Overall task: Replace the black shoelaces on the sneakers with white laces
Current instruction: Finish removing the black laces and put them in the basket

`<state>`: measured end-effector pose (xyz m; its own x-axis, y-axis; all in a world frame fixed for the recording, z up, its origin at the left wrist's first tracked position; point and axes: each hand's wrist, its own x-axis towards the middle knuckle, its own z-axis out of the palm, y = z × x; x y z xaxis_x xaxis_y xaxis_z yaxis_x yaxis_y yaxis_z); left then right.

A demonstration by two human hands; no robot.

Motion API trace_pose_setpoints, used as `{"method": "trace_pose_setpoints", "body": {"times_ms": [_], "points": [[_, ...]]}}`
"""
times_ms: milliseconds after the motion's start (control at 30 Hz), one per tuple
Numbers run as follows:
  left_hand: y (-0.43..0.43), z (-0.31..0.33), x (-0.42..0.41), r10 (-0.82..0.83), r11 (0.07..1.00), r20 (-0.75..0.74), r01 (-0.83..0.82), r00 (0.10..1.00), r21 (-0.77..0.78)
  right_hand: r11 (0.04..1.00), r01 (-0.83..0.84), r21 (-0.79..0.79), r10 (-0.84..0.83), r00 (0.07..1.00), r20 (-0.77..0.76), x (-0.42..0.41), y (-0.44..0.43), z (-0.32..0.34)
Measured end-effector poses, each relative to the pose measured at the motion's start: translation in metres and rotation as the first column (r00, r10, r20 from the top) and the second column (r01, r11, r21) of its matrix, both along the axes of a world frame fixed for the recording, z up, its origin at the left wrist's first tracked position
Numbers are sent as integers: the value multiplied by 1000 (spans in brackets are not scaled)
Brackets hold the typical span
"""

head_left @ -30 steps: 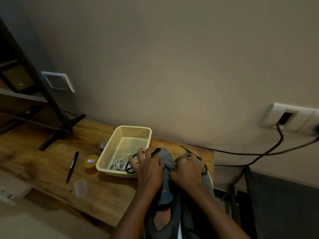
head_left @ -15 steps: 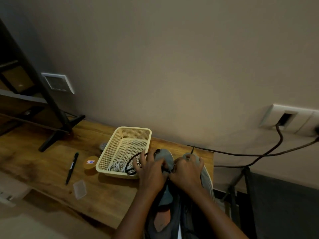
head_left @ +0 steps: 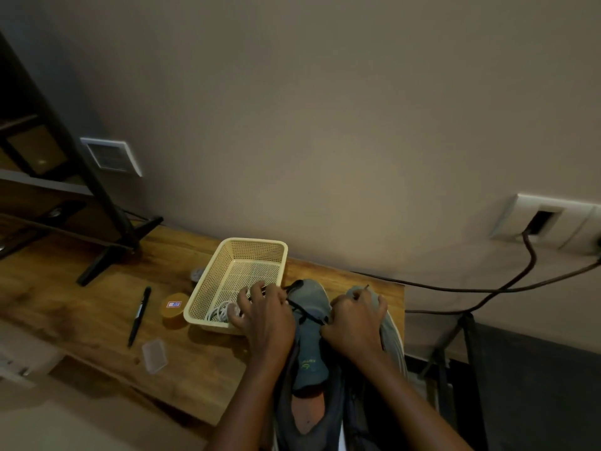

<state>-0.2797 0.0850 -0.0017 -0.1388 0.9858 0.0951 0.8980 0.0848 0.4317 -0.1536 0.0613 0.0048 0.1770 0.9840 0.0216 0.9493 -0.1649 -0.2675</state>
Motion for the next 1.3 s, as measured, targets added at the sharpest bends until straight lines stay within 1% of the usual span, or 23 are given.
{"method": "trace_pose_setpoints", "body": {"times_ms": [67,133,200,233,333,433,500,600,667,700,767,833,900,1000,1100,1200,1300], "points": [[-1,2,4,-144,990,9,144,990,16,1000,1,9,-1,1000,-2,0,0,0],[-3,3,9,-261,965,-30,260,965,-32,1000,-6,21,6,1000,-6,-1,0,-1],[-5,2,12,-295,951,-58,288,954,-116,1000,-7,22,7,1000,-4,-2,0,-1],[-5,0,12,-289,950,-55,279,956,-138,1000,-9,20,9,1000,3,-2,0,-1],[-4,-1,11,-263,957,-54,253,963,-139,1000,-21,16,21,1000,21,-2,-1,0],[-2,1,12,-232,966,-127,214,964,-141,1000,0,14,0,1000,16,-3,-3,1],[-1,2,10,-151,985,-155,135,976,-106,1000,12,5,-12,1000,10,-3,-4,3],[0,2,5,-4,999,-136,-3,991,-50,1000,18,-1,-18,1000,-11,-3,-6,5],[0,2,2,16,1000,-101,-18,995,-20,1000,14,3,-14,1000,-11,-2,-6,5],[0,3,2,-13,1000,-67,13,998,-8,1000,11,6,-11,1000,-6,-2,-6,6],[-1,5,4,-148,989,-18,148,989,-7,1000,2,4,-2,1000,3,-3,-5,6],[-3,6,8,-291,956,-38,289,956,-45,1000,-7,-3,7,1000,3,-3,-4,5],[-5,5,11,-333,939,-67,325,940,-112,1000,-12,-1,12,1000,-1,-4,-3,5],[-5,0,12,-292,947,-83,277,953,-161,1000,-9,-8,9,1000,11,-4,-3,4],[-3,0,14,-271,954,-145,246,951,-170,1000,4,-11,-4,1000,11,-4,-4,6],[-3,1,15,-206,974,-190,183,960,-132,999,22,-24,-22,1000,9,-4,-5,7],[0,-1,10,-62,997,-172,53,983,-54,999,32,-27,-32,999,-9,-2,-7,9]]}}
